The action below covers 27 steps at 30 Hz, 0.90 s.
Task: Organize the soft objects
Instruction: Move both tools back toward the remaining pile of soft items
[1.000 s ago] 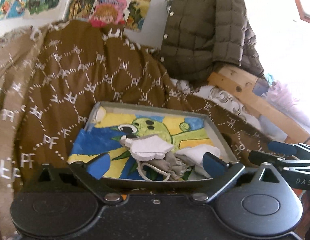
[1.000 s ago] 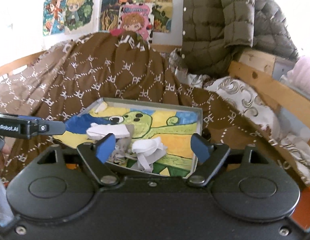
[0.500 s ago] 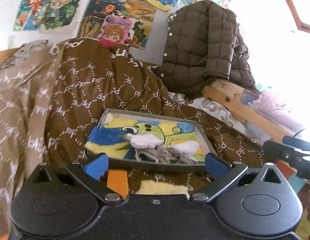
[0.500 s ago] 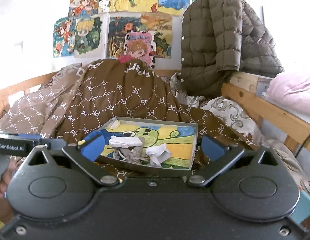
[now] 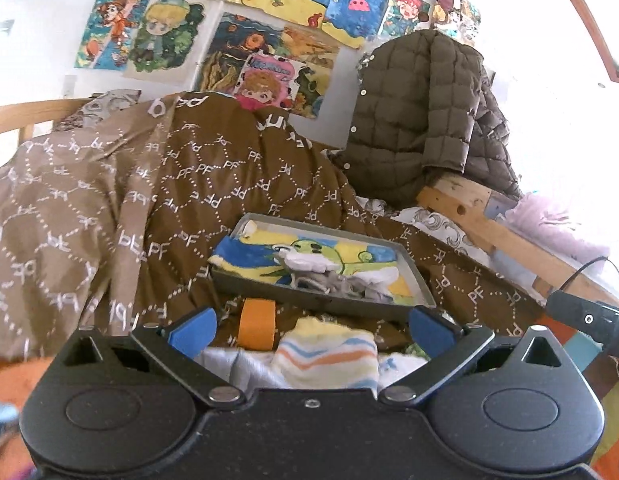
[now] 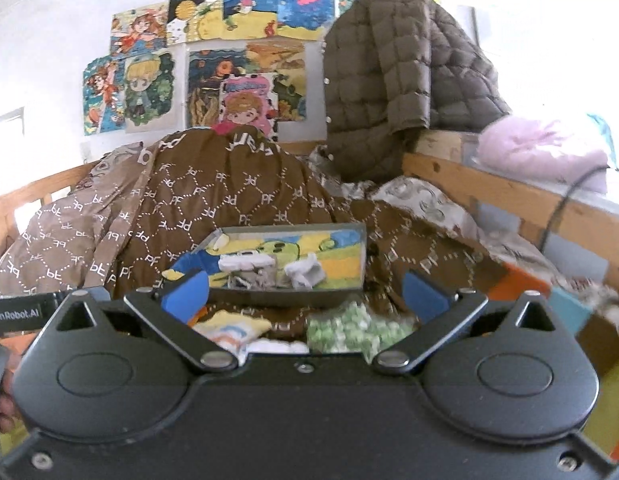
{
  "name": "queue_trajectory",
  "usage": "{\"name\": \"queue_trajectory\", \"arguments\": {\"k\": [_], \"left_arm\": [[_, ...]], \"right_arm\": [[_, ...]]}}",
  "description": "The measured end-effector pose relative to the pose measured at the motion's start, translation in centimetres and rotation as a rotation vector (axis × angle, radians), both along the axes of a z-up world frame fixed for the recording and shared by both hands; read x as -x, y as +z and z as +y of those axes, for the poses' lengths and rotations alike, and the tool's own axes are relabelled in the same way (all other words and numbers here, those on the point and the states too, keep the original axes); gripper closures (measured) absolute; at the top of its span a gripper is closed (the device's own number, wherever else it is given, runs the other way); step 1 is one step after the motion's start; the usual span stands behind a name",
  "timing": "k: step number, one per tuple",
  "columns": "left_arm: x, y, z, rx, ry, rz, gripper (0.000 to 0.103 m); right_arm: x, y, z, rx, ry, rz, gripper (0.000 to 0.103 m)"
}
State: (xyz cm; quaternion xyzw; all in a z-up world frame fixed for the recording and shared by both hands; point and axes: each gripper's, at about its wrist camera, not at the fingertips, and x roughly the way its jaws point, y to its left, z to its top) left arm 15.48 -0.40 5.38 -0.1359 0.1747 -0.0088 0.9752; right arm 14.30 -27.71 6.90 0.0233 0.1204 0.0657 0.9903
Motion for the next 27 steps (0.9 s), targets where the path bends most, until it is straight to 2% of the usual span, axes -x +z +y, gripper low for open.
{"name": "queue_trajectory", "arguments": {"k": [9, 13, 17, 23, 27], "left_arm": [[3.2, -2.2, -2.6, -0.093, 0.105, 0.062, 0.001], [4.6, -2.6, -3.8, -0.174, 0.124, 0.061, 0.001], [5.7, -3.1, -4.7, -0.202, 0.12, 0.067, 0.001], [6.3, -4.3, -5.4, -0.253, 0.153, 0.121, 0.001], [6.4, -5.2, -5.5, -0.273, 0.157, 0.165, 0.001]], "right_arm": [[3.9, -3.6, -0.7, 0.009, -0.088, 0.07, 0.001], [5.0, -5.2, -1.3, -0.016, -0.135, 0.116, 0.001], [5.8, -6.9, -1.1, 0.015, -0.188, 0.15, 0.001], [6.2, -8.6, 0.0, 0.058, -0.161, 0.166, 0.001], [5.9, -9.0, 0.4, 0.018, -0.119, 0.22, 0.001]]}}
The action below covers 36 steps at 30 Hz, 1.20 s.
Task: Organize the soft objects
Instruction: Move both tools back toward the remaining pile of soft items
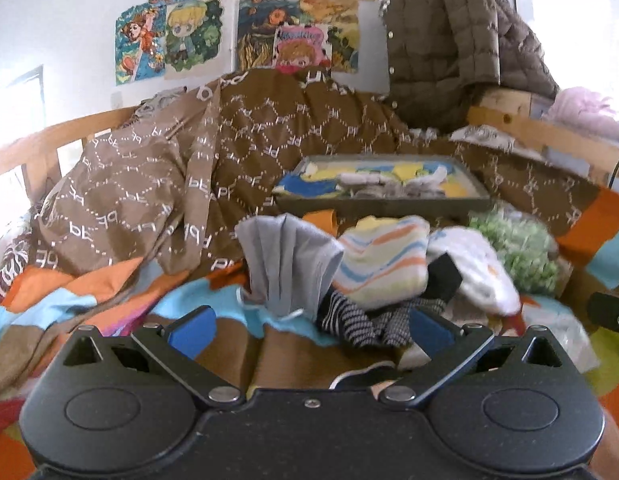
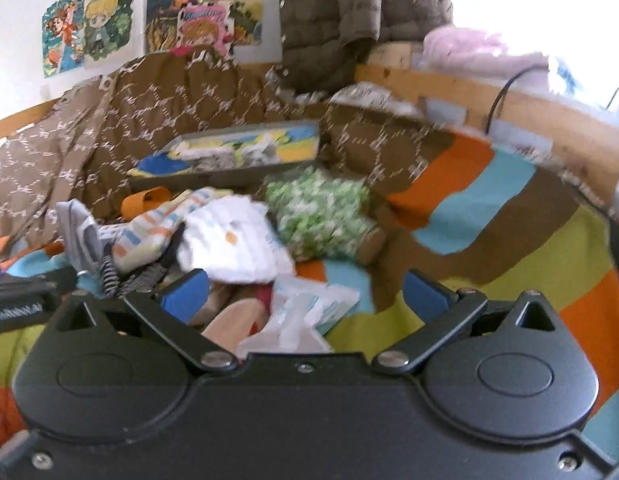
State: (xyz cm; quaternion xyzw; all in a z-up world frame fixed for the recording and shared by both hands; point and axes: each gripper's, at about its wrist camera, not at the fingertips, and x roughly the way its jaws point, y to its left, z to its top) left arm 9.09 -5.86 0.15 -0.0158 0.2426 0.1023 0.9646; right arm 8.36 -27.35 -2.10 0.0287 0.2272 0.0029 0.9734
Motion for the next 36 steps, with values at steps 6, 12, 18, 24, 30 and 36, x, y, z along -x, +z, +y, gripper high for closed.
{"name": "queue_trajectory", "arguments": {"k": [6, 12, 18, 24, 30, 36], "left_arm": [[0.3, -0.9, -0.6, -0.042, -0.018, 0.033, 0.001], [0.1, -1.1, -1.0, -0.044, -0.034, 0.056, 0.001], [-0.5, -1.2, -1.2, -0.059, -0.102, 0.061, 0.001], [-1.3, -0.8, -1.3, -0.088, -0.169, 0.039, 0.001], [-2.6, -0.4, -1.2, -0.158, -0.205, 0.024, 0.001], [-4.5, 0.7, -1.9, -0.22, -0.348, 0.016, 0.001]], "right_arm": [[-0.6, -0.5, 0.1, -0.014, 0.023, 0.043, 0.001], [-1.0, -0.9, 0.2, -0.006, 0.033, 0.084, 0.001], [-1.4, -1.3, -0.1, -0.031, 0.045, 0.124, 0.001], [-2.3, -2.0, -0.1, -0.056, 0.063, 0.153, 0.001], [-3.0, -2.2, -0.2, -0.077, 0.043, 0.146, 0.001], [-4.0, -2.7, -0.8, -0.101, 0.025, 0.146, 0.001]]}}
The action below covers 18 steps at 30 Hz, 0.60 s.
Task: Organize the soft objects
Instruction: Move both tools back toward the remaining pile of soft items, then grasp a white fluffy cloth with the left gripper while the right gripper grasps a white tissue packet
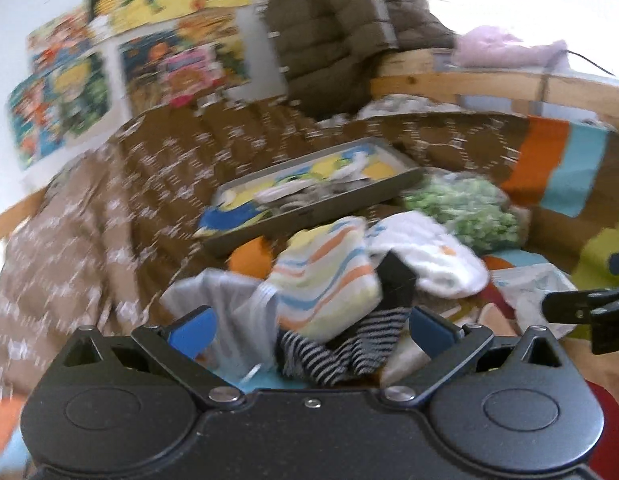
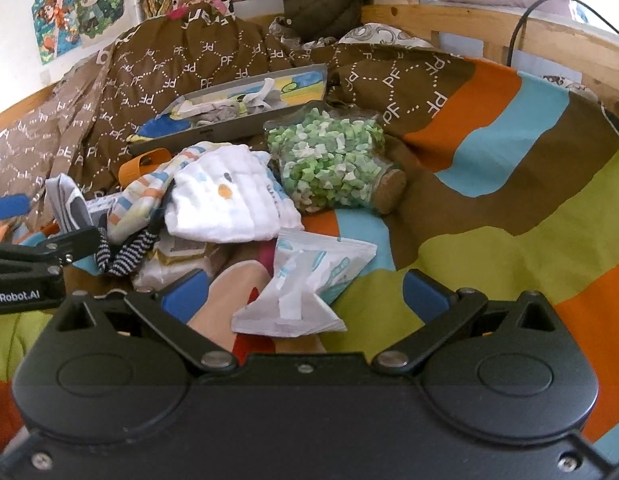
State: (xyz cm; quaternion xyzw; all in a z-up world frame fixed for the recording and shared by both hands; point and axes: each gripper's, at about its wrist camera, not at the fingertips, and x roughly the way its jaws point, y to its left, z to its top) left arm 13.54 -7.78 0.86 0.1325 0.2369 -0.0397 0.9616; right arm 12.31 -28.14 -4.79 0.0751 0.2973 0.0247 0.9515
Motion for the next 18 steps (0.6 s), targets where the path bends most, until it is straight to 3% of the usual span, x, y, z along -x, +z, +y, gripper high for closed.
{"name": "queue_trajectory", "arguments": {"k": [5, 13, 18], "left_arm": [[-0.9, 0.6, -1.9, -0.138, -0.154, -0.046, 0.001], [-2.8, 1.6, -2.8, -0.28, -0.301, -0.066, 0.001], [-4.1, 1.8, -3.6, -0.321, -0.444, -0.019, 0.002]], "right_arm": [[-0.6, -0.3, -0.1, 0.012, -0.015, -0.011, 0.001], [-1.5, -0.7, -0.8, 0.045, -0.008, -0.018, 0.001], [-2.1, -1.2, -2.2, -0.052, 0.036, -0.009, 0.001]]}}
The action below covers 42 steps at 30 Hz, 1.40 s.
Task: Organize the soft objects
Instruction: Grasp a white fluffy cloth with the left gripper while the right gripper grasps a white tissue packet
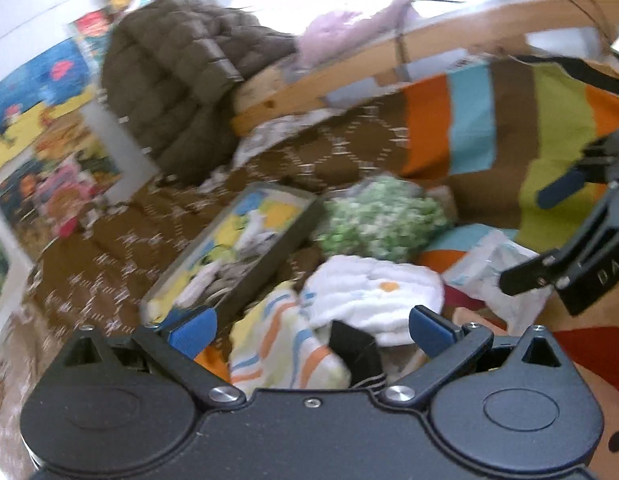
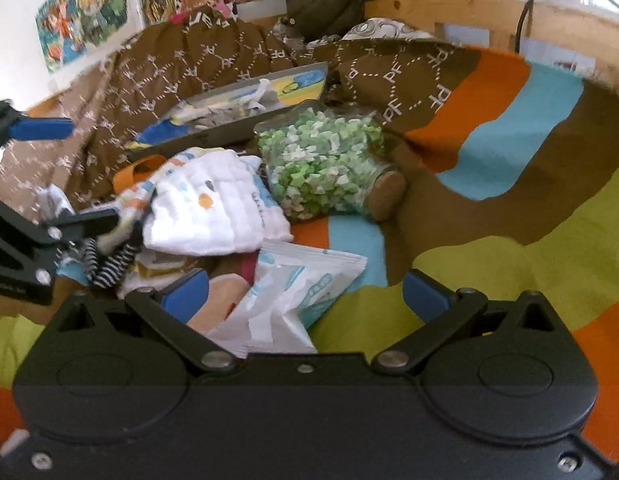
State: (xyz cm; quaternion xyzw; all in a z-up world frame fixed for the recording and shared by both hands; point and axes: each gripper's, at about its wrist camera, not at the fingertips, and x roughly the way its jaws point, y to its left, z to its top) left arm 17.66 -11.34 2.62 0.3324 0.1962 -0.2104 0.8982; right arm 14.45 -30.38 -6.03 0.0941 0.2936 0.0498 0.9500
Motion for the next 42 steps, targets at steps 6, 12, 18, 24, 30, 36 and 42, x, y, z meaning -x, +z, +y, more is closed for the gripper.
{"name": "queue_trajectory", "arguments": {"k": [6, 12, 18, 24, 30, 36, 42], "left_arm": [[-1.3, -0.5, -1.3, -0.104, -0.157, 0.052, 0.007], [-2.4, -1.4, -2.6, -0.169, -0.245, 0.104, 0.025], [-3.2, -2.3, -3.9, -0.227, -0.293, 0.171, 0.052], [-2.9, -3.1, -4.7, -0.29, -0.329, 0.203, 0.053], [-3.0, -3.7, -5.0, -0.341, -0.311, 0.197, 0.048], [-3.6, -3.7, -5.0, -0.335, -0.287, 0.234, 0.073], [-3.5, -2.5, -4.7, -0.261, -0.26, 0.225, 0.092]], "right_arm": [[-0.3, -0.6, 0.9, 0.086, 0.032, -0.002, 0.007], [-0.5, -1.1, 1.7, 0.12, 0.063, 0.021, 0.026], [-0.5, -1.4, 1.7, 0.111, 0.065, 0.029, 0.033], [-0.6, -1.5, 1.7, 0.107, 0.065, 0.033, 0.034], [-0.6, -1.5, 1.7, 0.107, 0.07, 0.034, 0.034], [-0.7, -1.6, 1.7, 0.105, 0.079, 0.043, 0.045], [-0.9, -1.6, 1.3, 0.064, 0.079, 0.05, 0.059]]}}
